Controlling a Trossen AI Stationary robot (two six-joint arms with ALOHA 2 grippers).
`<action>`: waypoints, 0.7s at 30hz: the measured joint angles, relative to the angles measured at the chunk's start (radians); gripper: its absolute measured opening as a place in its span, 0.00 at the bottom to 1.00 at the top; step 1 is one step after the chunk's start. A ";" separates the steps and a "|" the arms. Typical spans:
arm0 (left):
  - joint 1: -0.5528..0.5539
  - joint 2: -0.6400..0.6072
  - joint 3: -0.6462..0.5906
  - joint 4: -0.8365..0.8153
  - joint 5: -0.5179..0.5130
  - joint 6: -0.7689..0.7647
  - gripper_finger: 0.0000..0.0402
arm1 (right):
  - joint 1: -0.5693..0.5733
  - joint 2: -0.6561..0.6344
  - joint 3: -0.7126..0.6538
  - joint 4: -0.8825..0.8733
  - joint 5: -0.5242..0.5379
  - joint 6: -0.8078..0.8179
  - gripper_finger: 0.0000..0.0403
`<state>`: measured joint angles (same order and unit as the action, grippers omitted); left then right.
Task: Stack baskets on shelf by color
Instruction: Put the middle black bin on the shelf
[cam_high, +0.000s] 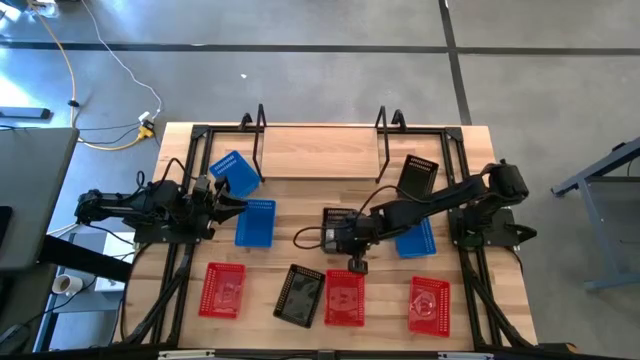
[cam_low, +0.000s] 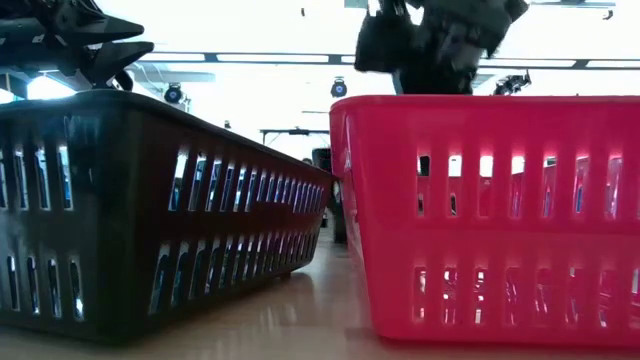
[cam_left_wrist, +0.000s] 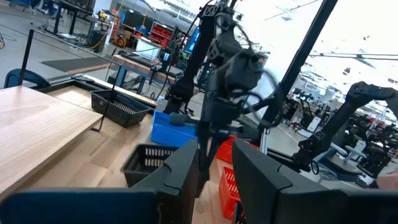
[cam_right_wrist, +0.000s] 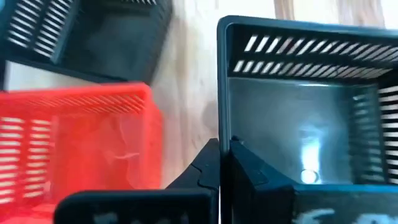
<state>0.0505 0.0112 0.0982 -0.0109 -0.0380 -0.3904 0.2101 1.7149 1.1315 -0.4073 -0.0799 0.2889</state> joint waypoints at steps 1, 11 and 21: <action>0.000 0.000 0.000 0.000 0.000 0.000 0.22 | 0.002 0.000 0.016 -0.001 0.001 -0.002 0.00; 0.000 0.000 0.000 0.000 0.000 0.000 0.22 | 0.008 -0.002 0.103 -0.016 0.053 -0.028 0.00; 0.000 0.000 0.000 0.000 0.000 0.000 0.22 | 0.008 -0.002 0.202 -0.116 0.180 -0.094 0.00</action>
<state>0.0507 0.0111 0.0978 -0.0107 -0.0380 -0.3902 0.2184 1.7127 1.3339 -0.5229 0.1005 0.1944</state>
